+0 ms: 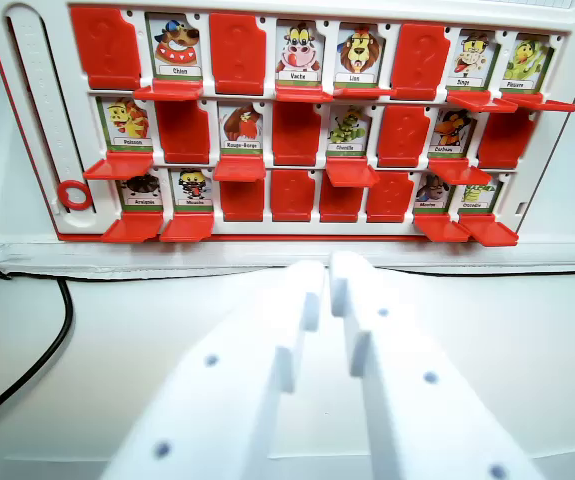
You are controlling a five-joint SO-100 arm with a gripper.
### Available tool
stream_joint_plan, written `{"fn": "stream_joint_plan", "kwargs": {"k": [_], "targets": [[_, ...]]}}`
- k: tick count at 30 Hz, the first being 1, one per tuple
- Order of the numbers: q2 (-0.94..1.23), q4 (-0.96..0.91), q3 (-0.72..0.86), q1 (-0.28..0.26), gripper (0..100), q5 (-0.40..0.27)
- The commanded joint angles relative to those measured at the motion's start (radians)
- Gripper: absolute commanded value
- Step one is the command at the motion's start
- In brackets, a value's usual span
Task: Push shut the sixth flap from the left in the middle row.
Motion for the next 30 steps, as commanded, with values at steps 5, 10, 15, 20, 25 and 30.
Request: {"fn": "stream_joint_plan", "kwargs": {"k": [5, 10, 15, 20, 25, 30], "targets": [[0.075, 0.018, -0.095, -0.003, 0, 0.014], [0.084, 0.032, -0.098, -0.008, 0, 0.018], [0.084, 0.031, -0.106, -0.009, 0, 0.026], [0.086, 0.023, -0.107, -0.008, 0, 0.043], [0.084, 0.018, -0.112, -0.008, 0, 0.054], [0.083, 0.008, -0.117, -0.008, 0, 0.067]]}}
